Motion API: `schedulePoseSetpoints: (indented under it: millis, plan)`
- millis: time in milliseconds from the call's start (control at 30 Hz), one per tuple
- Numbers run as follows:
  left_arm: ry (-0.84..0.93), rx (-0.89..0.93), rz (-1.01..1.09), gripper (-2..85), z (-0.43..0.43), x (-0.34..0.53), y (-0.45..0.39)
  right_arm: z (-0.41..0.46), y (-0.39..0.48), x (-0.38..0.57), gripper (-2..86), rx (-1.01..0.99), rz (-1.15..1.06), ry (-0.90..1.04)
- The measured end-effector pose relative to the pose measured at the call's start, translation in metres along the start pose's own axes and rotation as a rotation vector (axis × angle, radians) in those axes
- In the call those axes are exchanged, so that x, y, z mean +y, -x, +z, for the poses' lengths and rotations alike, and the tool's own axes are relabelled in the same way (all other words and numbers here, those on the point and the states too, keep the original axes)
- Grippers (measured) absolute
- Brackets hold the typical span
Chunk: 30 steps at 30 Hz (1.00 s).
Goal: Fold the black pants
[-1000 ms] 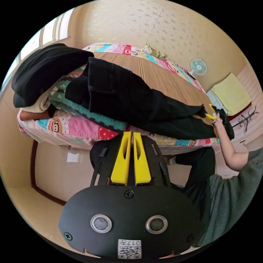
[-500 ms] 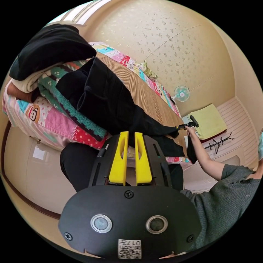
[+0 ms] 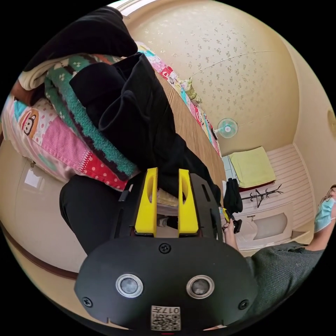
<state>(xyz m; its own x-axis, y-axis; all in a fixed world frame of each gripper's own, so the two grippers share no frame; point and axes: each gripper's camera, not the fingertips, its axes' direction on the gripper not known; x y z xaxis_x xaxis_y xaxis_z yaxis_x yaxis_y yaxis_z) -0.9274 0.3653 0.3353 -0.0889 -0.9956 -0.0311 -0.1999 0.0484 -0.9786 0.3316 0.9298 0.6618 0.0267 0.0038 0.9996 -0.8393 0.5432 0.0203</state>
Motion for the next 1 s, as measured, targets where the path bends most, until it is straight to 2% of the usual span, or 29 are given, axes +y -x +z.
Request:
schedulePoseSetpoints:
  millis: [100,167,267,300,367,400,433,467,533,667,733,833,1000]
  plan:
    - [-0.003,0.016,-0.01,9.5,0.004,0.0,0.001,-0.002,0.01,0.005,8.7,-0.073,-0.115,0.036]
    - [0.002,0.029,-0.005,9.4,0.007,0.0,0.0,0.011,0.03,0.001,16.9,-0.071,-0.221,0.139]
    - [0.015,0.046,0.0,9.5,0.012,0.0,-0.003,0.04,0.056,0.006,20.6,-0.02,-0.347,0.331]
    - [0.017,0.05,0.005,9.5,0.013,-0.001,-0.005,0.045,0.06,0.009,20.2,0.014,-0.363,0.364]
    - [0.012,0.051,0.013,9.5,0.011,-0.001,-0.007,0.073,0.066,0.021,8.6,0.277,-0.361,0.504]
    - [0.003,0.048,0.013,9.5,0.009,-0.002,-0.008,0.081,0.065,0.022,7.1,0.342,-0.347,0.552]
    - [-0.002,0.047,0.013,9.5,0.007,-0.002,-0.008,0.092,0.063,0.024,4.3,0.375,-0.341,0.643]
    - [-0.011,0.05,0.011,9.5,0.005,-0.003,-0.008,0.087,0.066,0.021,3.7,0.32,-0.348,0.645]
    - [-0.02,0.057,0.004,9.5,0.001,-0.005,-0.008,0.057,0.076,0.009,3.3,0.229,-0.389,0.487]
    - [-0.038,0.016,-0.01,9.9,-0.006,-0.008,-0.01,-0.022,0.085,-0.048,4.3,0.249,-0.324,0.086]
    - [-0.045,-0.013,-0.026,10.2,-0.007,-0.009,-0.01,-0.035,0.09,-0.075,6.4,0.285,-0.329,0.014]
    - [-0.043,-0.057,-0.091,11.0,-0.006,-0.01,-0.006,-0.033,0.079,-0.113,9.5,0.287,-0.185,-0.004]
    - [-0.087,-0.072,-0.17,11.1,-0.008,0.009,-0.002,-0.028,0.07,-0.099,11.0,0.215,-0.156,-0.058]
